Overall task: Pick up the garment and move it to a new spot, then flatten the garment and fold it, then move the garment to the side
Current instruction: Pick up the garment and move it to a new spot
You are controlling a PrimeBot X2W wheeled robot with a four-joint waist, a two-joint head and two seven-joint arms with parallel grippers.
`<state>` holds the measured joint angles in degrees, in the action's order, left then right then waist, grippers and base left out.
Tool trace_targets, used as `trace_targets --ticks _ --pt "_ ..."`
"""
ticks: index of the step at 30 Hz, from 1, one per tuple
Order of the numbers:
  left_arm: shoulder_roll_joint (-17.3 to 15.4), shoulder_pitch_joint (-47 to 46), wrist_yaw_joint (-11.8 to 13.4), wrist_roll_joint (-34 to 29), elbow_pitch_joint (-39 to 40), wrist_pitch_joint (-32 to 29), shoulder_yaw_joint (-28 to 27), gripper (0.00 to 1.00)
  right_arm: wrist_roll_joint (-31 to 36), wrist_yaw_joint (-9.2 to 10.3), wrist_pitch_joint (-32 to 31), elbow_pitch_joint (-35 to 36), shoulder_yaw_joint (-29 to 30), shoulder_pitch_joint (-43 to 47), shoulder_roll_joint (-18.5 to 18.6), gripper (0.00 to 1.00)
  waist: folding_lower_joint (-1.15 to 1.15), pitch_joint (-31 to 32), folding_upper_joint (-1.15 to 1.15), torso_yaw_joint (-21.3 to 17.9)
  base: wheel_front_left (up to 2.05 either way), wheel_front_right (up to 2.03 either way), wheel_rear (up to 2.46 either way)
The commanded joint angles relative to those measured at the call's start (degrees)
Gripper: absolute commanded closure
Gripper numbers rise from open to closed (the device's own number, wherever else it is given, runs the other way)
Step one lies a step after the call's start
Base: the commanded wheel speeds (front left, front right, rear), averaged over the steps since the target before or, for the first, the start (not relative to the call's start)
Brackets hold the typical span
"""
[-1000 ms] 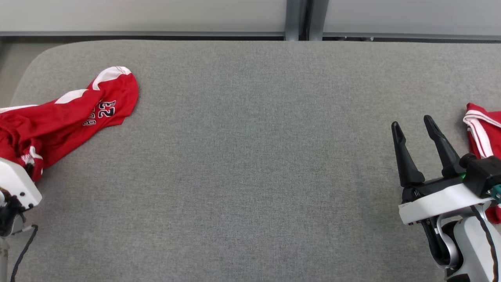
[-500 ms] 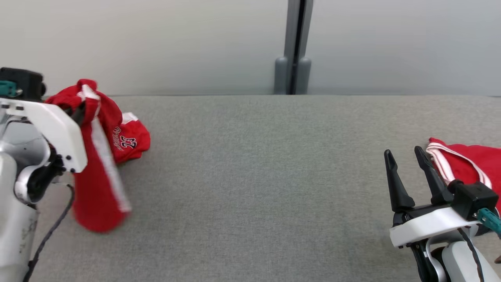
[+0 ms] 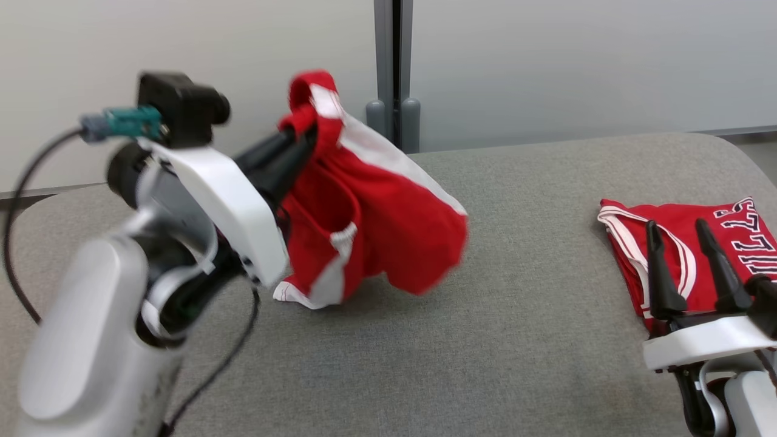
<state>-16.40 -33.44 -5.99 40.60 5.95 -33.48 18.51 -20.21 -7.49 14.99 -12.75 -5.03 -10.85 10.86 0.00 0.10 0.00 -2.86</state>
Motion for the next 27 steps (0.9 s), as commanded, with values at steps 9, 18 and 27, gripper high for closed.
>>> trace_targets --ticks 9,18,27 --pt "2.20 16.20 2.14 2.71 -4.90 7.95 -1.49 1.00 0.19 -0.02 0.25 0.41 1.65 0.78 1.05 0.00 0.00 -2.39 0.00 -1.50 0.00 0.00 0.00" --pt "6.84 26.34 0.97 6.63 -23.96 22.03 -5.98 1.00 -0.42 -0.02 0.25 -0.84 -0.42 0.73 1.60 0.00 0.00 -2.81 0.00 -0.31 0.00 0.00 0.00" --pt "6.24 24.37 -0.93 6.19 -31.44 27.78 -5.17 0.00 -0.85 -0.02 0.25 -2.23 -2.76 1.31 2.23 0.00 0.00 -0.62 0.00 1.72 0.00 0.00 0.00"
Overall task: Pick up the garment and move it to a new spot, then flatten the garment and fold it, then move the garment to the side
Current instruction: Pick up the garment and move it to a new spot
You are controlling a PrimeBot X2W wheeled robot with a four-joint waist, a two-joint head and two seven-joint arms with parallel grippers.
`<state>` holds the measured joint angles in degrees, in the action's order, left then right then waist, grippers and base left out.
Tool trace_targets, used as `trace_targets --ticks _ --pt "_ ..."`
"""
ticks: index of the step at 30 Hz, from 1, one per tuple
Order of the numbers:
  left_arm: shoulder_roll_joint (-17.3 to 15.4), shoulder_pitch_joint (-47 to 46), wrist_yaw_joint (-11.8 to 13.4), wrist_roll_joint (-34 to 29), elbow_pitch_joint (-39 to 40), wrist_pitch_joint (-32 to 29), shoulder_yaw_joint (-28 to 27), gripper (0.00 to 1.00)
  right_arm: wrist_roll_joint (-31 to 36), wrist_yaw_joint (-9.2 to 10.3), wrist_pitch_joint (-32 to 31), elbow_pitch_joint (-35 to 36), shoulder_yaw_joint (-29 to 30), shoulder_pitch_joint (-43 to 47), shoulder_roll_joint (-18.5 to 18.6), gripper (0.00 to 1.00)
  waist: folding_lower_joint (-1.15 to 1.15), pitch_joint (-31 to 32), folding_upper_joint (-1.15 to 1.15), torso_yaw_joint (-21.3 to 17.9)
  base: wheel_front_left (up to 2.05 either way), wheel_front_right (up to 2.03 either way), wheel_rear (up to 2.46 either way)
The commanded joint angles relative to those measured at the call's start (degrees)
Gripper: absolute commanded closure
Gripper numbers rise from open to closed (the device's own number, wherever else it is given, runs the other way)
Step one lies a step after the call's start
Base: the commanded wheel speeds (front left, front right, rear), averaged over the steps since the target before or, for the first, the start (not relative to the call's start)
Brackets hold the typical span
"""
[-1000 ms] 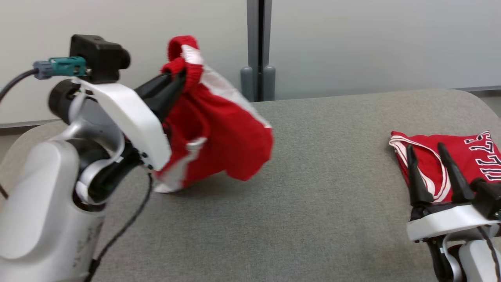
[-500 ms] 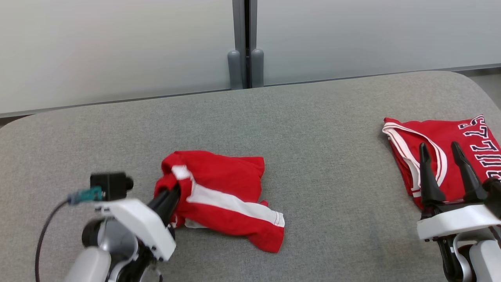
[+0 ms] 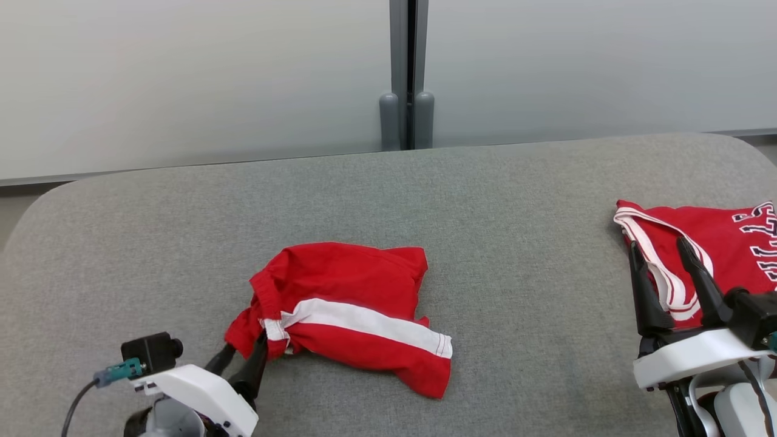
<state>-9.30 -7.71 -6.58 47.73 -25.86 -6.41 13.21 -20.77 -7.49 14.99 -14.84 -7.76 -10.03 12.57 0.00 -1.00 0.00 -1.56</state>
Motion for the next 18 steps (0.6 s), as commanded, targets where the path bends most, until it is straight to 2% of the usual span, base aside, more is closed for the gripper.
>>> trace_targets --ticks 1,4,10,11,15,18 --pt "-1.26 -1.46 -0.37 -1.35 0.86 1.18 0.34 0.00 -0.31 -0.02 0.25 -0.14 -0.11 0.64 0.57 0.00 0.00 0.69 0.00 0.61 0.00 0.00 0.00" --pt "-3.17 -1.57 0.14 -3.41 3.51 2.66 0.47 0.00 -0.28 -0.02 0.25 -0.15 -0.32 1.03 0.58 0.00 0.00 1.15 0.00 1.07 0.00 0.00 0.00" --pt "-7.19 0.26 4.56 -9.70 13.57 5.75 0.23 0.00 -0.06 -0.02 0.25 0.20 -0.22 1.55 0.45 0.00 0.00 1.73 0.00 1.85 0.00 0.00 0.00" --pt "-7.19 0.26 4.56 -9.70 13.57 5.75 0.23 0.00 -0.06 -0.02 0.25 0.20 -0.22 1.55 0.45 0.00 0.00 1.73 0.00 1.85 0.00 0.00 0.00" --pt "-8.62 1.87 8.39 -15.17 21.42 10.10 0.02 0.00 0.06 -0.02 0.25 0.59 -0.45 1.87 0.13 0.00 0.00 1.61 0.00 2.02 0.00 0.00 0.00" --pt "-8.31 3.98 11.30 -18.31 25.76 14.29 -0.50 0.00 0.03 -0.02 0.25 0.98 -1.01 2.32 -0.28 0.00 0.00 1.42 0.00 1.87 0.00 0.00 0.00"
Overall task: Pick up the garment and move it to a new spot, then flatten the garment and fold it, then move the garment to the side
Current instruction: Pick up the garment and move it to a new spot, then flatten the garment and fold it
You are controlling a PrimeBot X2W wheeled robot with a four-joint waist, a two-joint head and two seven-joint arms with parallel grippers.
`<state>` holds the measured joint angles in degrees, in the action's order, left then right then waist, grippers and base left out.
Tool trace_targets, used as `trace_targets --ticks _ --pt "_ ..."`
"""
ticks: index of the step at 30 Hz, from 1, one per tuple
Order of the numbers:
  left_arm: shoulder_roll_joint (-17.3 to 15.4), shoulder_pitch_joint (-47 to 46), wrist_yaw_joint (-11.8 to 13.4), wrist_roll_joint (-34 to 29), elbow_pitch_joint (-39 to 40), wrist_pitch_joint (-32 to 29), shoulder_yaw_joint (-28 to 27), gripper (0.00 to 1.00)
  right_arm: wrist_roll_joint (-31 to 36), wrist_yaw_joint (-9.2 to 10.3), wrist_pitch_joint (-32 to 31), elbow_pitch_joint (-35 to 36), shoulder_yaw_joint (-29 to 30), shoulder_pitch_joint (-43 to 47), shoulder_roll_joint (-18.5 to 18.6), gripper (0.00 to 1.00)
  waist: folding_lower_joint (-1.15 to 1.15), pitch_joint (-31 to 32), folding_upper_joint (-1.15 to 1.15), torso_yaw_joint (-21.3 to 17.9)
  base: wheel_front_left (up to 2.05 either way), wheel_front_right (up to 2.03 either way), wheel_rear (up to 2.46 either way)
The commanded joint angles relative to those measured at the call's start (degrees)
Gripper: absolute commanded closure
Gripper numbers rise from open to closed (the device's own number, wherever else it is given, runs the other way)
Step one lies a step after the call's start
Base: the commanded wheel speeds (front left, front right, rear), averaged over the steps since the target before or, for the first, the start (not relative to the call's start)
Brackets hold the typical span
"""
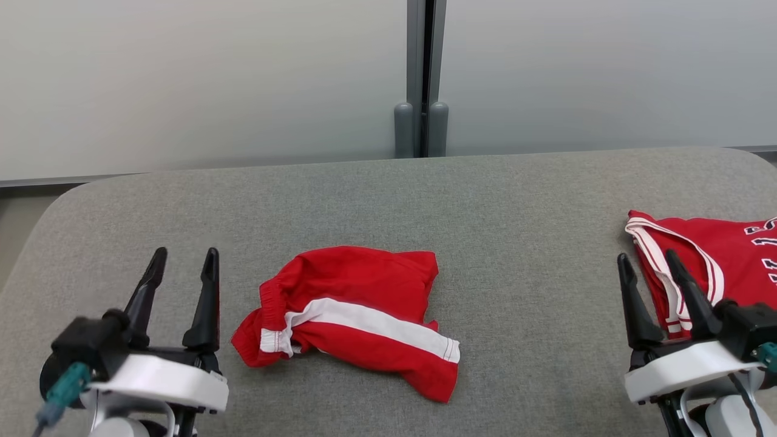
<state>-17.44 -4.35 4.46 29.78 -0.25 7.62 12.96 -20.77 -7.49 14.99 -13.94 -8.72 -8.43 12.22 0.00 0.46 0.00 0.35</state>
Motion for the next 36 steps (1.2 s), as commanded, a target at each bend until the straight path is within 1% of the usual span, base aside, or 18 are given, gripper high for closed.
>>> trace_targets --ticks 1,3,6,9,12,18,33,36 --pt "0.15 1.33 1.09 -1.31 1.17 1.69 -0.21 0.00 -0.14 -0.02 0.25 0.18 -0.23 0.84 -0.01 0.00 0.00 -0.09 0.00 -0.09 0.00 0.00 0.00" --pt "1.10 2.71 2.31 -2.78 2.68 4.20 -0.04 0.00 -0.57 -0.02 0.25 0.30 -0.22 1.18 -0.15 0.00 0.00 -0.29 0.00 -0.02 0.00 0.00 0.00" --pt "2.09 4.09 3.58 -5.47 2.68 6.19 0.78 0.00 -0.79 -0.02 0.25 0.04 -0.14 1.78 -0.17 0.00 0.00 -0.37 0.00 0.17 0.00 0.00 0.00" --pt "3.20 5.18 4.79 -7.88 1.93 7.11 1.29 0.00 -0.88 -0.02 0.25 0.26 -0.24 1.95 -0.12 0.00 0.00 -0.23 0.00 0.21 0.00 0.00 0.00" --pt "4.01 5.98 5.20 -9.42 0.71 7.44 1.58 0.00 -0.62 -0.02 0.25 0.36 -0.03 2.43 0.09 0.00 0.00 -0.02 0.00 0.30 0.00 0.00 0.00" --pt "5.11 6.53 4.60 -10.53 -1.66 7.62 1.54 0.00 -0.25 -0.02 0.25 1.23 0.28 3.28 -0.39 0.00 0.00 0.28 0.00 0.56 0.00 0.00 0.00" --pt "7.01 7.10 2.73 -12.07 -2.85 7.62 -0.72 0.00 -0.03 -0.02 0.25 1.84 0.33 3.30 -0.48 0.00 0.00 -0.01 0.00 0.62 0.00 0.00 0.00" --pt "7.34 6.69 2.30 -12.31 -2.97 7.62 -1.02 0.00 -0.84 -0.02 0.25 3.07 -1.03 2.66 -0.51 0.00 0.00 -0.14 0.00 0.80 0.00 0.00 0.00"
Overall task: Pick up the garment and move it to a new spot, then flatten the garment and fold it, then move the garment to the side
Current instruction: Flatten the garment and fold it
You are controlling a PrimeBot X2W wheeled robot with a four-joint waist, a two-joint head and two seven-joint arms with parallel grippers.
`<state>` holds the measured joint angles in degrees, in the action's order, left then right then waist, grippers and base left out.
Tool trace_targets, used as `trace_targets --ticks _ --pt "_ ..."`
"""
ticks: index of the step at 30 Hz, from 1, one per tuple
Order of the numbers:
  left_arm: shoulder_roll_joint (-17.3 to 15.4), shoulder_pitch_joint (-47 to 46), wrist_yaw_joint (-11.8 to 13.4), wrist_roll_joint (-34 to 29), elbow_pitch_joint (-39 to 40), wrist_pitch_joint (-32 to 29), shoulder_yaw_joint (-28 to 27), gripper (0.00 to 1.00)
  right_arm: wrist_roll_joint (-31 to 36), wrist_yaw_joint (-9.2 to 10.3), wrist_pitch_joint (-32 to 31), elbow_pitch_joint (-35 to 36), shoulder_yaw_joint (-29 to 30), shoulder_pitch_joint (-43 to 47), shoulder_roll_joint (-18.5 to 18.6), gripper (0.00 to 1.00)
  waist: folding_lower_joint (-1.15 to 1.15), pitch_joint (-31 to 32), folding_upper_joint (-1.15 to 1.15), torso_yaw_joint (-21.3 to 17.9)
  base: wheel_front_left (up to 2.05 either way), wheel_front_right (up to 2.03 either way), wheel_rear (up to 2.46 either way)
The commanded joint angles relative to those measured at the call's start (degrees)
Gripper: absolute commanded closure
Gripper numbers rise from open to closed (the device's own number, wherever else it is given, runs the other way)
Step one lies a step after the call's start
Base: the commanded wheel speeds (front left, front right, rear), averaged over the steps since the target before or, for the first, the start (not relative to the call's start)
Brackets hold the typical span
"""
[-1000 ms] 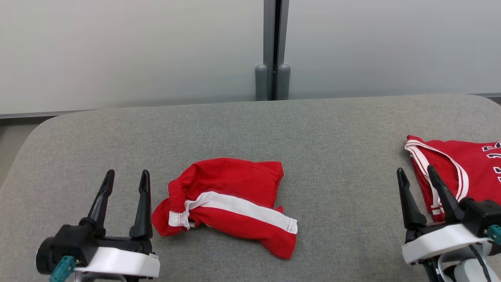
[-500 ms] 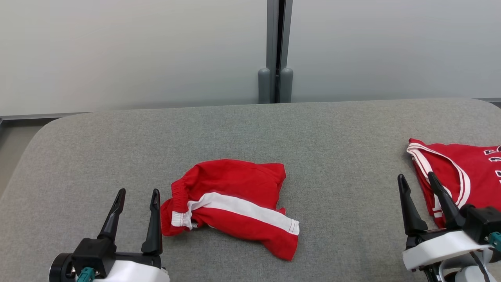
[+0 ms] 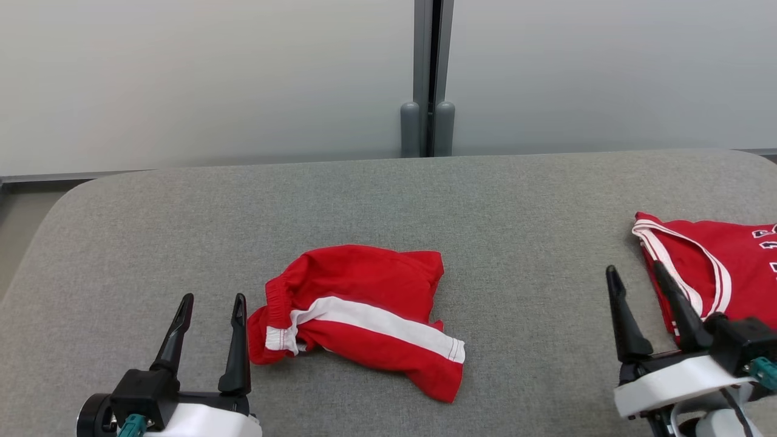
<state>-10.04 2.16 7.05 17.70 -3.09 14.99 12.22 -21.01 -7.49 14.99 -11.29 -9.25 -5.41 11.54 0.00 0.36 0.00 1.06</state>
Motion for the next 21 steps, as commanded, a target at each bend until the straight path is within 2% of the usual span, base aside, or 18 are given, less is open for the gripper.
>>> trace_targets --ticks 1,3,7,12,18,21 --pt "0.02 0.03 -0.46 -0.40 -0.16 0.25 -0.39 0.00 -1.54 -0.02 0.19 0.52 -1.60 -0.39 0.13 0.00 0.00 -0.10 0.00 0.23 0.00 0.00 0.00" --pt "0.12 -0.11 -0.41 -0.51 -0.19 0.25 -0.48 0.00 -2.43 -0.02 -0.20 0.66 -2.67 -0.59 0.18 0.00 0.00 -0.17 0.00 0.43 0.00 0.00 0.00" --pt "0.56 -0.60 -0.98 -0.70 -0.66 0.25 -0.50 0.00 -7.12 -0.02 -2.73 0.82 -9.92 -1.91 0.60 0.00 0.00 -0.33 0.00 1.91 0.00 0.00 0.00" --pt "0.99 -1.42 -1.55 -1.18 -1.09 0.25 -0.47 0.00 -13.55 -0.02 -10.40 -3.12 -16.47 -3.40 0.50 0.00 0.00 -0.40 0.00 4.94 0.00 0.00 0.00" --pt "1.28 -1.11 -1.94 -1.25 -1.85 0.24 -0.53 0.00 -19.69 -0.02 -21.42 -8.61 -17.43 -3.29 -0.56 0.00 0.00 -0.28 0.00 8.77 0.00 0.00 0.00" --pt "1.38 -1.12 -2.25 -1.20 -2.12 0.25 -0.57 0.00 -21.20 -0.02 -24.52 -10.40 -16.82 -2.90 -1.09 0.00 0.00 -0.33 0.00 10.23 0.00 0.00 0.00"
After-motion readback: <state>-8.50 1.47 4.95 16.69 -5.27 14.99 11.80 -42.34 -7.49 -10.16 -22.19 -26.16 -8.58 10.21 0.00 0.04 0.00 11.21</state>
